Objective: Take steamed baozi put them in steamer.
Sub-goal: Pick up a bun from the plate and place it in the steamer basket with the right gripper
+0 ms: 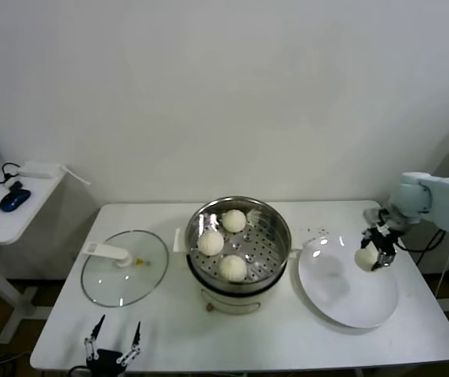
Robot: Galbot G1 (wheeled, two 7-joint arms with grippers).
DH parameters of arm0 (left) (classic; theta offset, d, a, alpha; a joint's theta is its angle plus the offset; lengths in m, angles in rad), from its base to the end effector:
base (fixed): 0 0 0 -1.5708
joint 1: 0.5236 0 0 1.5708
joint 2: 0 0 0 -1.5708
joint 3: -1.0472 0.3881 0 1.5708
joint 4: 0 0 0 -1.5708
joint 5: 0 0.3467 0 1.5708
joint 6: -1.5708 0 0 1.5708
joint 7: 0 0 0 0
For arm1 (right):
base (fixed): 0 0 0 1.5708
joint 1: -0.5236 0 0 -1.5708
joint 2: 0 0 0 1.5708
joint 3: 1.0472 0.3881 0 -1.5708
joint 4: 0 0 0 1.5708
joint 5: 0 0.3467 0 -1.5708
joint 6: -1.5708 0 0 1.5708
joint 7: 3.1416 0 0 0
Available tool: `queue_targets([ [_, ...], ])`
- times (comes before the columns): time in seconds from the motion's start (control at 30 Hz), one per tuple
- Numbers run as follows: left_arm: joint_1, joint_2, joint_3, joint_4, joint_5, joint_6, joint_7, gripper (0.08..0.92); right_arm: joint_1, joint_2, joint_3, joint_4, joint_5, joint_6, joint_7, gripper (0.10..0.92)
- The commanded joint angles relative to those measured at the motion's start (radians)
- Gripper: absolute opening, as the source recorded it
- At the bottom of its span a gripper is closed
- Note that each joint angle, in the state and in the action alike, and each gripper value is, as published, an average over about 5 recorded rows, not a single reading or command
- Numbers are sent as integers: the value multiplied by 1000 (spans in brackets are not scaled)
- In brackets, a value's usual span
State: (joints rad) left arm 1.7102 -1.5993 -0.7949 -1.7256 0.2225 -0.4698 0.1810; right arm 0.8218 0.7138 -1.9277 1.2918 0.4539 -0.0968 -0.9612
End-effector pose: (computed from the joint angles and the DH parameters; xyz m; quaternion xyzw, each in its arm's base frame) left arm 0.0526 0.0822 -0.4688 -0.0251 -0.9851 -0.1625 0.0508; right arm 0.5315 -0.2266 -0.1055 0.5102 -0.4782 0.5512 0.4552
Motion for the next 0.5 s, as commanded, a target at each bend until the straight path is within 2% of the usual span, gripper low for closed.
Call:
queue_targets([
  [0.03,0,4,8,-14,1,5,2,823,447,162,-206,216,284,-21,-56,645],
  [0.23,1,11,13,-21,-1,7,4,823,491,277,-144,235,421,-56,-54,645],
  [0.5,-2,14,19,-23,2,8,8,823,393,412,13,198,486,-123,-7,645],
])
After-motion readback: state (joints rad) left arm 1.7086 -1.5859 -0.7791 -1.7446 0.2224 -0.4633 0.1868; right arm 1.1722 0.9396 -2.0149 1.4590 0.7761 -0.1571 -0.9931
